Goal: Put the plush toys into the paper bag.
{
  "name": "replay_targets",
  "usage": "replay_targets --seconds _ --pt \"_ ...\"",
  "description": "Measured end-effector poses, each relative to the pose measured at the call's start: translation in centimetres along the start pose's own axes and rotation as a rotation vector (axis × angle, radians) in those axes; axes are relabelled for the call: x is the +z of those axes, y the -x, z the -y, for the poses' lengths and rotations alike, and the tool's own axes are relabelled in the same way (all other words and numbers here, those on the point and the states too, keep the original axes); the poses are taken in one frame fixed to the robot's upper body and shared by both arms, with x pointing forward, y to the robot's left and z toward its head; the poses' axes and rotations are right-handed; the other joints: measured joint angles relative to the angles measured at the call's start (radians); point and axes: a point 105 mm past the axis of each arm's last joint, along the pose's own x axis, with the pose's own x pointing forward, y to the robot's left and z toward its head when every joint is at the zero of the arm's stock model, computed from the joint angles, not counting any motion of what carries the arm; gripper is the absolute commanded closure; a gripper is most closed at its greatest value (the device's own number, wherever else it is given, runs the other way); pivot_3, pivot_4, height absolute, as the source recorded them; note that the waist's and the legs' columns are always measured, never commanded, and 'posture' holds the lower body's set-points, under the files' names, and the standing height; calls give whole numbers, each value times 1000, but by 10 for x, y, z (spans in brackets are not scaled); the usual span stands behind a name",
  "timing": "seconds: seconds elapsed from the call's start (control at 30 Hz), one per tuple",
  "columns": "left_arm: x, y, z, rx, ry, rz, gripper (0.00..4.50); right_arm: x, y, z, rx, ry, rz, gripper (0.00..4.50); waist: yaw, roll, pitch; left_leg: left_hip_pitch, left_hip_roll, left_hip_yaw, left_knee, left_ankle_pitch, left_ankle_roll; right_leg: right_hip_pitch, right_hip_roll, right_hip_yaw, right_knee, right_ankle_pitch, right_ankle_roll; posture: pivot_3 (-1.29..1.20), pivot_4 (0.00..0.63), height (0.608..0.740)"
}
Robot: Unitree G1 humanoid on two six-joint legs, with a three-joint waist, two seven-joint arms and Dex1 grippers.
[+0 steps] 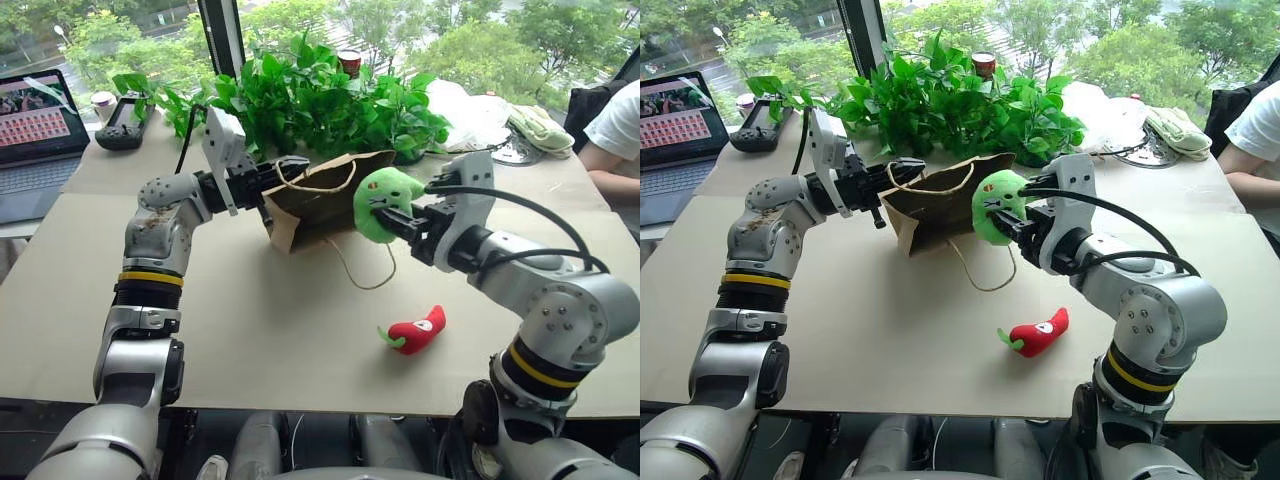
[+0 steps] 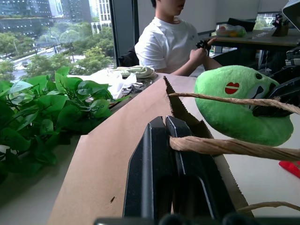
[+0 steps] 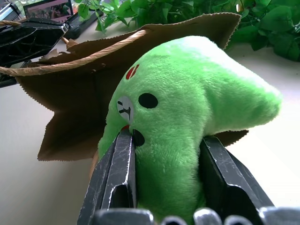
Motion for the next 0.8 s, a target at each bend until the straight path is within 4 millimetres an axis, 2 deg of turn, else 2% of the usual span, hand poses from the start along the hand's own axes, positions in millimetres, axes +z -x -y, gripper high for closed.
replay_targets --seconds 0.2,0.3,0.43,0.5,0.57,0.63,0.67,0.73,0.8 --pt "0 -2 2 -11 6 7 4500 -2 -27 -4 -20 22 -67 2735 -1 0 0 0 0 0 0 0 0 0 0 0 0 0 0 0 150 740" --pt "0 -5 4 -26 7 12 4500 2 -49 -9 -11 40 -86 2735 -7 0 0 0 0 1 0 0 0 -1 0 0 0 0 0 0 150 740" --pt "0 -7 7 -43 10 16 4500 -6 -72 -13 2 87 -144 2735 -7 0 0 -1 0 1 0 0 0 -1 0 0 0 0 0 0 150 740" --pt "0 -8 7 -48 10 16 4500 -1 -79 -14 10 78 -135 2735 -6 0 0 -1 0 1 0 0 0 -1 0 0 0 0 0 0 150 740" --pt "1 -9 8 -54 10 17 4500 14 -90 -15 -7 40 -64 2735 -7 0 0 -1 0 1 -1 0 0 -1 0 -1 1 0 0 0 150 740" --pt "1 -10 9 -58 9 18 4500 22 -97 -4 -82 -15 -13 2735 -6 0 0 -1 1 1 -1 0 0 0 0 -1 4 0 0 0 150 740" --pt "1 -10 9 -61 9 18 4500 22 -98 8 -147 -34 -5 2735 -5 0 0 -1 0 1 -1 0 0 0 0 -1 4 0 0 0 150 740" --pt "1 -8 8 -58 6 14 4500 13 -98 29 -255 -71 -15 2735 0 0 0 -2 0 2 -1 0 0 -1 -1 -2 4 0 0 0 150 740" --pt "2 -7 7 -54 3 13 4500 3 -96 38 -298 -81 -35 2735 -1 0 0 -2 0 2 -1 1 -1 -1 -1 -2 4 0 0 0 150 740"
